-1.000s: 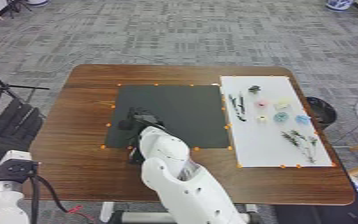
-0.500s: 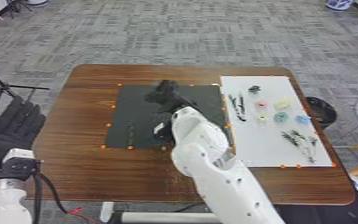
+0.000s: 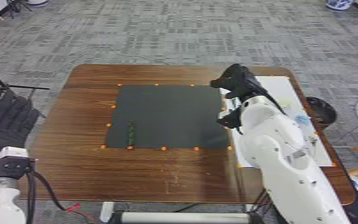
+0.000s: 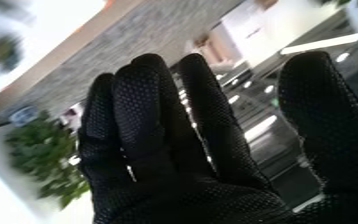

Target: Arrange flowers

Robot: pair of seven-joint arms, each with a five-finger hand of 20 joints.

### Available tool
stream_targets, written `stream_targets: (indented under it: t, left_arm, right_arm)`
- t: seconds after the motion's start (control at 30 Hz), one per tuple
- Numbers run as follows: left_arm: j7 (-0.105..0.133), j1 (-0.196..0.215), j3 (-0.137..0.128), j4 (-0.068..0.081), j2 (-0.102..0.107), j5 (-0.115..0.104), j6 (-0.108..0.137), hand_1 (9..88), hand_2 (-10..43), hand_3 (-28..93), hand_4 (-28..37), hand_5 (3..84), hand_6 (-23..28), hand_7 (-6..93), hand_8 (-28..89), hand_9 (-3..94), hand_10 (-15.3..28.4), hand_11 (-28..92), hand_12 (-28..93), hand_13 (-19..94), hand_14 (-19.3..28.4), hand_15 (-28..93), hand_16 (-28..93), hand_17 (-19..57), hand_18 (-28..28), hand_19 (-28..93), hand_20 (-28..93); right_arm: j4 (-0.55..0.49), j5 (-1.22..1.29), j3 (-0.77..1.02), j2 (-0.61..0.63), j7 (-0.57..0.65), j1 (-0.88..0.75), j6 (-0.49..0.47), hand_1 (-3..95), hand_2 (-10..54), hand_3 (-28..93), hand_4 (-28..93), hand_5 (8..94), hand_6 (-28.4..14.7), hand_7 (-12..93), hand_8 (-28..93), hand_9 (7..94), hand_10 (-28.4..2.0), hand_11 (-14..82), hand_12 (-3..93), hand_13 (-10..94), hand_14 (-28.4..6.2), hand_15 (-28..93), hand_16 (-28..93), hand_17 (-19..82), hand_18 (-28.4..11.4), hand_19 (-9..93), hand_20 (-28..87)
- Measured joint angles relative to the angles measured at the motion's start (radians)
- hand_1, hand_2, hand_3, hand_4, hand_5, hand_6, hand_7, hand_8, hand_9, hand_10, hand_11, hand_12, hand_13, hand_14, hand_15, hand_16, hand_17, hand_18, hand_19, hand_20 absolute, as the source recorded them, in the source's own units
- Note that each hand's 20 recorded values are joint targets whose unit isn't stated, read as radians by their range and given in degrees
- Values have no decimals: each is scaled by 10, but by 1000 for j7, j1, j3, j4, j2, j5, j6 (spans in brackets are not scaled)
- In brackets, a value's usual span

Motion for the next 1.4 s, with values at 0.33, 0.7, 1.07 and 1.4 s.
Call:
stream_targets:
  t: [0.33, 0.7, 1.07, 1.4]
  left_arm:
    - [1, -13, 1, -1, 12, 5, -4, 244, 167, 659, -283, 390, 77, 56, -83, 325, 136, 152, 54, 246, 111, 163, -60, -62, 109, 327, 45]
    - [-3, -8, -21, -4, 7, 5, -9, 288, 193, 526, -283, 387, 76, 51, -82, 322, 136, 147, 54, 242, 113, 158, -59, -64, 109, 327, 45]
    - [-3, 40, -63, 2, -13, -52, -29, 315, 196, 459, -283, 383, 76, 44, -79, 323, 136, 143, 56, 239, 112, 147, -55, -65, 109, 323, 45]
    - [-3, 30, -51, 3, -6, -55, -34, 303, 192, 484, -283, 383, 76, 44, -79, 323, 136, 143, 57, 238, 112, 147, -53, -66, 109, 324, 46]
  right_arm:
    - [-68, -18, 221, 117, 73, -177, -12, 323, -83, 749, -185, 564, -124, 149, -88, 543, -241, 264, 217, 479, -236, 744, 293, 204, -284, 791, 294]
    - [-92, -130, 371, 128, 126, -342, -130, 323, -95, 719, -210, 575, -124, 133, -81, 561, -233, 288, 232, 497, -229, 741, 319, 216, -284, 794, 308]
    - [-128, -141, 465, 133, 172, -420, -107, 319, -95, 716, -213, 578, -125, 124, -79, 565, -232, 291, 235, 500, -227, 741, 325, 219, -284, 793, 312]
    - [-136, -131, 495, 136, 189, -429, -113, 318, -95, 711, -219, 589, -118, 126, -80, 576, -227, 302, 240, 505, -226, 741, 328, 219, -284, 792, 315]
